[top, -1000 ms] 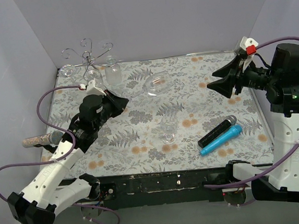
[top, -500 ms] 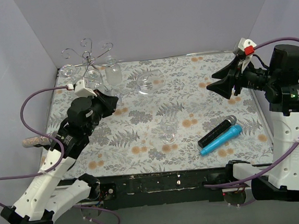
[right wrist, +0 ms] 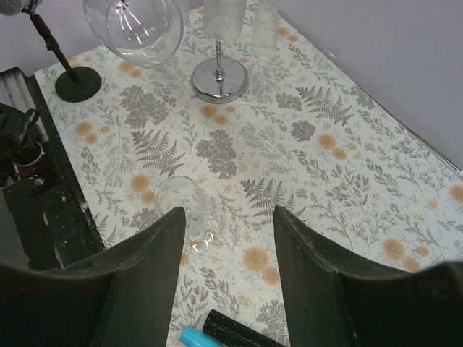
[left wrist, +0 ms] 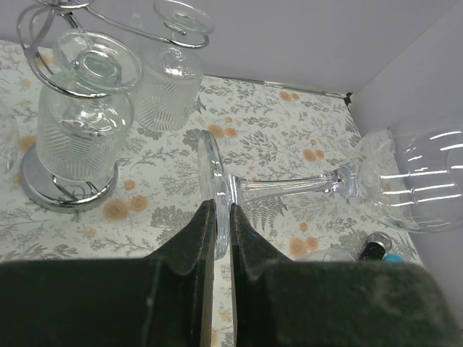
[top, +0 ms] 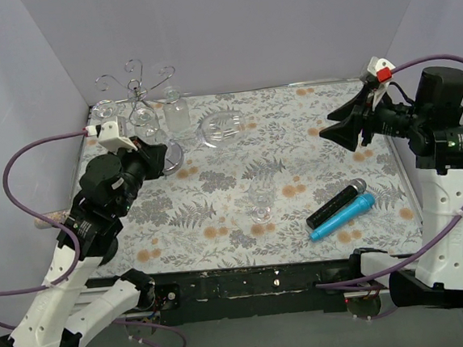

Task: Place the wine glass upside down on the wine glass rack
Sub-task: Turn the wine glass upside down at the wine rack.

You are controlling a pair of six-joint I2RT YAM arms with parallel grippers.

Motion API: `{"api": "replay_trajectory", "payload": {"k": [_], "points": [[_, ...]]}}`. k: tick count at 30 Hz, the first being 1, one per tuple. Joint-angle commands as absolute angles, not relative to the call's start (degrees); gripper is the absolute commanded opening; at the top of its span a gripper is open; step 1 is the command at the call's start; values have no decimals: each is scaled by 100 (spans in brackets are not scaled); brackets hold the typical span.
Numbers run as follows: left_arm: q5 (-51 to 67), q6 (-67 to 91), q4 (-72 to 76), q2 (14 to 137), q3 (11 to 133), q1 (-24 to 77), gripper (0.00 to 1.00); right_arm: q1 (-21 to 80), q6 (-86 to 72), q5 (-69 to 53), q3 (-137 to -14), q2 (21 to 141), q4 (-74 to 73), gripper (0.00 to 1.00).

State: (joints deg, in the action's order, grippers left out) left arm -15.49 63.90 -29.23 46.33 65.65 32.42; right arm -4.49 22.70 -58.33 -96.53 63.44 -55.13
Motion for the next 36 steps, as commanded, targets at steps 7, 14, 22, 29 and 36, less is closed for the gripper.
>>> {"api": "replay_trajectory", "payload": {"k": [7, 14, 22, 29, 36], "points": [[-1775, 5143, -2900, 4342, 6979, 3243, 0, -483, 2074, -5862, -9659, 6512, -5159, 60], [-1670, 4176, -2900, 4272, 7075, 3243, 0, -483, 2030, -6003, -9694, 6741, -5115, 59], [-1407, 3367, -2751, 4210, 7216, 3243, 0, -475, 1969, -6187, -9747, 7040, -5045, 59], [-1099, 2796, -2654, 4149, 7216, 3243, 0, -483, 1960, -6196, -9694, 7180, -4975, 58], [-870, 2251, -2654, 4034, 7172, 3243, 0, -440, 1837, -6284, -9721, 7339, -4808, 58]]}}
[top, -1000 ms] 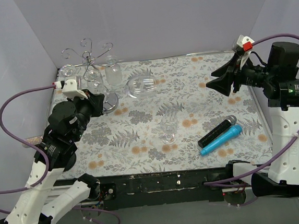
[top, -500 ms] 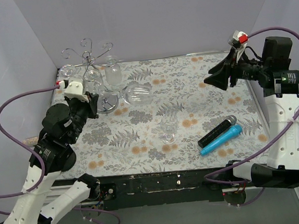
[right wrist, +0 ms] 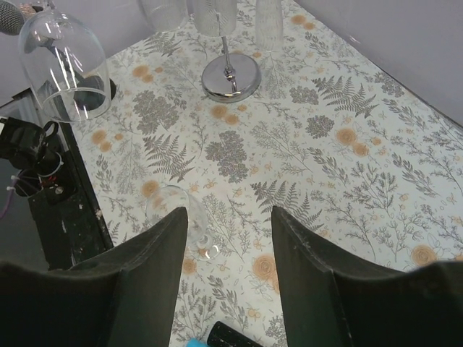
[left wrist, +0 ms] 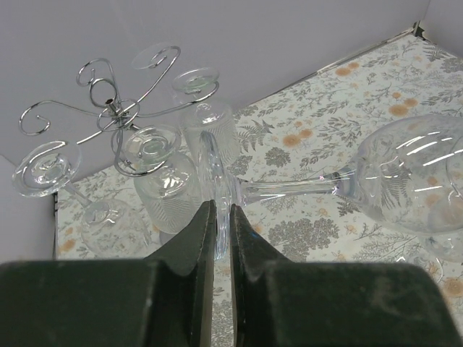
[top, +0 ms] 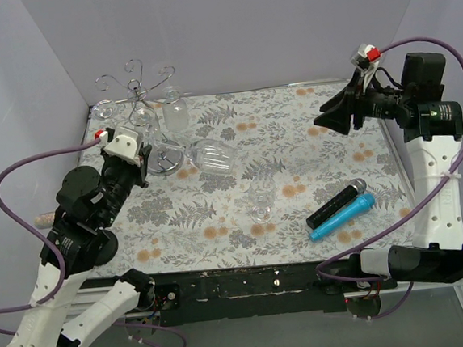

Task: Place the wine glass upside down on the wine glass rack
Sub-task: Turn the wine glass upside down at the wine rack.

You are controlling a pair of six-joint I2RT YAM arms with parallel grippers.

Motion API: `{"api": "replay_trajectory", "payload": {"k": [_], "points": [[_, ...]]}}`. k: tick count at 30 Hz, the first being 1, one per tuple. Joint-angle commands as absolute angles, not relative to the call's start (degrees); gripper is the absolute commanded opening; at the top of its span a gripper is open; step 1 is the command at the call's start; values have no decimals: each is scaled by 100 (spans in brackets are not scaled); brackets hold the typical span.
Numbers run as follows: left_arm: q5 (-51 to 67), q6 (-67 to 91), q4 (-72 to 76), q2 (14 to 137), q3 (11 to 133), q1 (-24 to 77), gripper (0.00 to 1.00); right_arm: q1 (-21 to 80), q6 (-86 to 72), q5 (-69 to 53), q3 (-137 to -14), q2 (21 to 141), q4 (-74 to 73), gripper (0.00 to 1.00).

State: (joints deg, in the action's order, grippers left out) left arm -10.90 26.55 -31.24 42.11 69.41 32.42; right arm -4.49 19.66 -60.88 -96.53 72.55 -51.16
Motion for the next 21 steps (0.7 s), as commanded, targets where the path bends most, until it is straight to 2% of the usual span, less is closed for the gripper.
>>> {"api": "replay_trajectory", "payload": {"k": [1, 21], "points": [[-870, 2198, -2663, 4034, 7154, 3243, 0, -431, 1802, -6293, -9721, 7356, -4782, 58], [-343, 1336, -2786, 3850, 6715, 3269, 0, 220, 1433, -6056, -9800, 7734, -4307, 57]]}}
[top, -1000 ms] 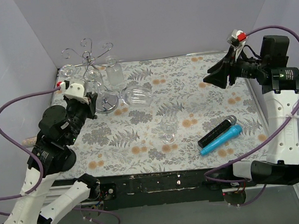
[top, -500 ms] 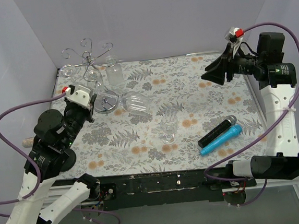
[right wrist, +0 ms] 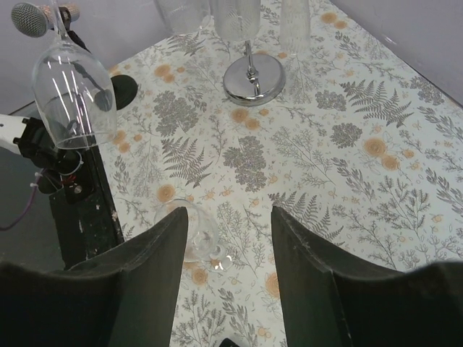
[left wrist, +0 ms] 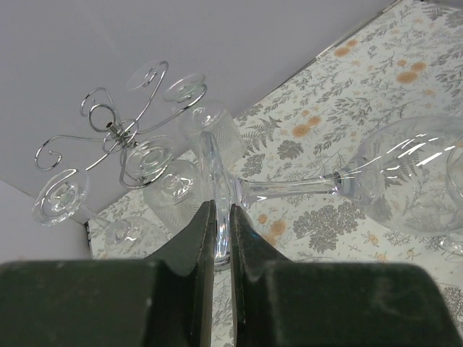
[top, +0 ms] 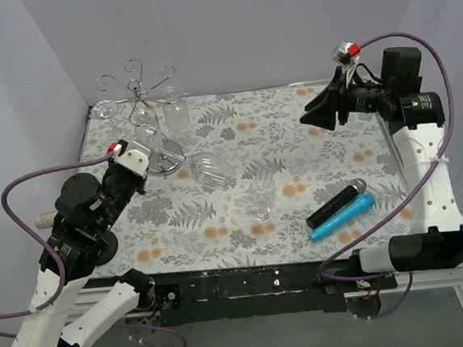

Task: Place the wine glass upside down on the wine glass rack
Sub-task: Turn the wine glass upside down at the wine rack.

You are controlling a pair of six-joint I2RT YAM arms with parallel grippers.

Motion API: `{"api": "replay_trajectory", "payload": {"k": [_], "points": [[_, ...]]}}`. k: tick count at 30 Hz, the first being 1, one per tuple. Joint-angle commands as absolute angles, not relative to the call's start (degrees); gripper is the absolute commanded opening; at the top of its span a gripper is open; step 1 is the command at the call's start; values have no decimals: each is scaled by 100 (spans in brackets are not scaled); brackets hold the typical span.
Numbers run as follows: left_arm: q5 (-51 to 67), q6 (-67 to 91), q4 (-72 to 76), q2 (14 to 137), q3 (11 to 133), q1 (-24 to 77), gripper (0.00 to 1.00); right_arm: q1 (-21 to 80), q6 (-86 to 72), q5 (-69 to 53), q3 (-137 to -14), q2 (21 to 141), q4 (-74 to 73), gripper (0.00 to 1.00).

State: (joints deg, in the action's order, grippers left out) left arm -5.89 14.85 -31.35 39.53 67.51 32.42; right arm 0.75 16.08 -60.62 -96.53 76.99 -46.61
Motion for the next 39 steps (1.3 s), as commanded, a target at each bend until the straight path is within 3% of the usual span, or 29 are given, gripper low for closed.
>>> {"api": "replay_trajectory", "payload": {"k": [1, 39], "points": [[-334, 1319, -2786, 3850, 6697, 3270, 0, 255, 1398, -6056, -9817, 7752, -4281, 57], [-712, 510, -2944, 4667, 6794, 4016, 0, 527, 642, -6302, -9694, 8244, -3410, 57]]}}
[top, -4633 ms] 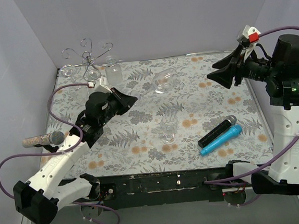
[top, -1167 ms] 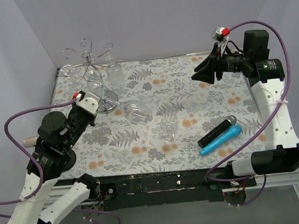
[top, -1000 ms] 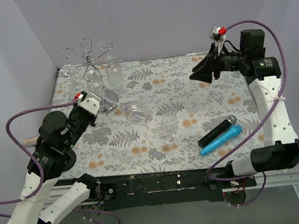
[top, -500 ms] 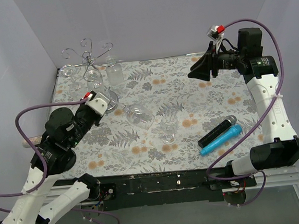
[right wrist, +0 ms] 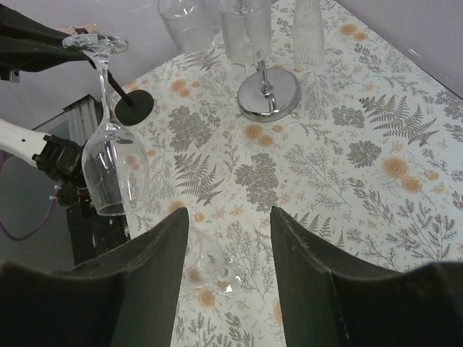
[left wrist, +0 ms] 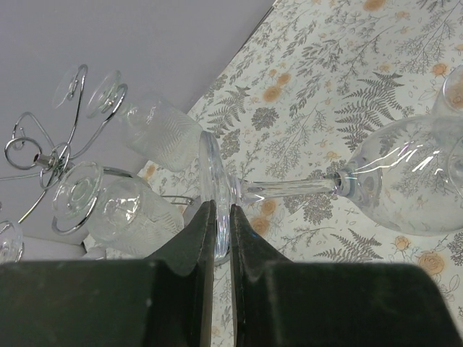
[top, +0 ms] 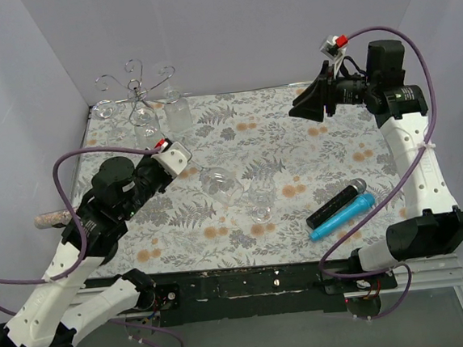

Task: Place the wine glass upside down on the wine glass rack
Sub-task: Turn the wine glass upside down at the wine rack.

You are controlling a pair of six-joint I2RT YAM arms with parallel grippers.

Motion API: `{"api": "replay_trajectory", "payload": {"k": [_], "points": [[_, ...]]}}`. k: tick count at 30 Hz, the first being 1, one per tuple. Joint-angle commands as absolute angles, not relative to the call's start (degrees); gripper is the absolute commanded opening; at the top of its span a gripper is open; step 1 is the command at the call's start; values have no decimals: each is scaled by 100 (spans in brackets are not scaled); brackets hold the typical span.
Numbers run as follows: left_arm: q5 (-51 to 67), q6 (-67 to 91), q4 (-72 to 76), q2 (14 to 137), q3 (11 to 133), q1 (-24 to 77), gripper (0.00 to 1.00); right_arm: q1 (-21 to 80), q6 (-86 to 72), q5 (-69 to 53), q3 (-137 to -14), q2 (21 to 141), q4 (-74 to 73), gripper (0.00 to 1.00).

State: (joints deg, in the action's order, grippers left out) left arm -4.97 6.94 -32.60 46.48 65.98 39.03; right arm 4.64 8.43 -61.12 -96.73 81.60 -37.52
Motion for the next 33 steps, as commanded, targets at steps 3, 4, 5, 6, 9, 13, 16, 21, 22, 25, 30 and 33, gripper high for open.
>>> {"api": "replay_trajectory", "payload": {"k": [3, 4, 5, 6, 9, 13, 16, 21, 22, 25, 30, 33], "points": [[-791, 413, -2953, 4772, 6855, 4096, 0, 580, 607, -6293, -9694, 8297, -3384, 57], [-852, 352, -2962, 4816, 6873, 4139, 0, 597, 606, -6276, -9686, 8306, -3375, 57], [-913, 299, -2953, 4851, 6882, 4192, 0, 615, 589, -6267, -9686, 8306, -3349, 57], [-975, 238, -2953, 4886, 6891, 4218, 0, 650, 571, -6258, -9677, 8306, -3340, 57], [-1195, 71, -2997, 5009, 6978, 4385, 0, 685, 519, -6249, -9686, 8314, -3296, 57], [-1476, -263, -3015, 5159, 7058, 4614, 0, 764, 431, -6249, -9668, 8367, -3235, 57], [-1590, -509, -3006, 5264, 7058, 4772, 0, 922, 256, -6275, -9581, 8411, -3103, 57], [-2134, -1088, -2735, 5423, 6918, 5193, 0, 1160, -578, -6547, -9185, 8455, -2401, 57], [-2284, -1273, -2612, 5423, 6830, 5290, 0, 1195, -789, -6617, -9089, 8464, -2199, 56], [-2627, -1783, -2085, 5397, 6505, 5449, 0, 1265, -1378, -6872, -8869, 8508, -1663, 56], [-2926, -2538, -1242, 5265, 5899, 5581, 0, 1371, -2861, -7241, -8334, 8473, -171, 57], [-3058, -3005, -635, 5160, 5433, 5616, 0, 1564, -3969, -7339, -7868, 8429, 1130, 57]]}}
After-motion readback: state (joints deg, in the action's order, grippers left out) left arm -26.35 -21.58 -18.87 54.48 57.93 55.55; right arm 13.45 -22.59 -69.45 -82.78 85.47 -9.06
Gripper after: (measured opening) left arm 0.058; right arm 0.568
